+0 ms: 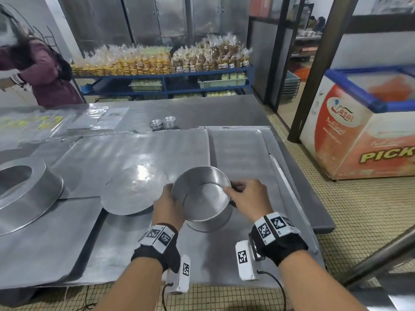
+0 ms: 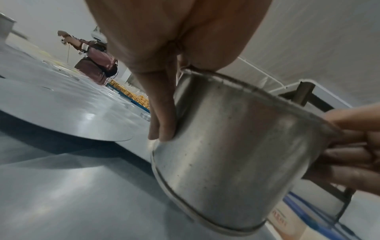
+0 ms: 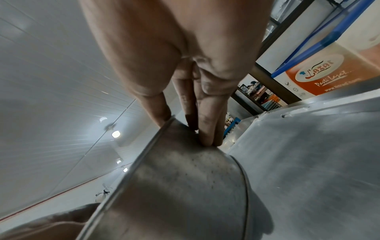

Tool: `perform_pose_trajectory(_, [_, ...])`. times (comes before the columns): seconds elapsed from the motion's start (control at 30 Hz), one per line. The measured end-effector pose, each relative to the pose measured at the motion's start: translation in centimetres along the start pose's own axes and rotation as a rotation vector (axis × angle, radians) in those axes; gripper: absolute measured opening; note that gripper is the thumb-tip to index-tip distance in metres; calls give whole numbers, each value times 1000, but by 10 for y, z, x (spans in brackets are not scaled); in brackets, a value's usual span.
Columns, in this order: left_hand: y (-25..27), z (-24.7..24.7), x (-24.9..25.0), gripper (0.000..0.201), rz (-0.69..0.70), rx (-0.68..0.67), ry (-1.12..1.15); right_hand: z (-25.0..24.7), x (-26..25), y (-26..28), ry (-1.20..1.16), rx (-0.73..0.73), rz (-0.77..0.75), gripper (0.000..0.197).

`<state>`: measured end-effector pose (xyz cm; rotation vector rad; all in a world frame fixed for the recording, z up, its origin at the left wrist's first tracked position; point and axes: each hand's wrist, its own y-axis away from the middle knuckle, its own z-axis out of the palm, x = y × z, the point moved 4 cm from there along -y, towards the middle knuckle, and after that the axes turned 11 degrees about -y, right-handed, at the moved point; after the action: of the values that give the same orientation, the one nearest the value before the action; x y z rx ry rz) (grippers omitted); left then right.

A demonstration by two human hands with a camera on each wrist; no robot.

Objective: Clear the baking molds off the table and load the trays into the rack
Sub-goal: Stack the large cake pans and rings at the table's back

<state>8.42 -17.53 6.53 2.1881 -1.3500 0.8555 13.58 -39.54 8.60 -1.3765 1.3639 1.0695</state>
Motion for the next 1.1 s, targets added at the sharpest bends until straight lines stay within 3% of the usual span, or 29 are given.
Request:
perform_pose_trajectory(0.13, [-34, -8, 22, 37, 21, 62, 70, -2, -22, -16, 90, 12, -63, 22])
perform_pose_trajectory(0.23, [-66, -9, 34, 41, 51, 92, 85, 4, -29, -39, 7, 12, -28, 7])
perform_pose_trajectory(0.4, [-130, -9, 57, 45, 125, 85, 178, 28, -34, -100, -229, -10, 69, 35])
perform_pose_trajectory(0.7, [-316, 5, 75, 67, 212, -206, 333, 82, -38, -276, -279, 54, 44, 39])
perform_pose_trajectory(0.93, [-465, 32, 77, 66, 283, -175, 269, 133, -19, -423, -318, 11, 32, 41])
perform_pose_trajectory(1.1, [-546, 57, 78, 65, 220, -113, 176, 159, 4, -510, -306, 26, -16, 46])
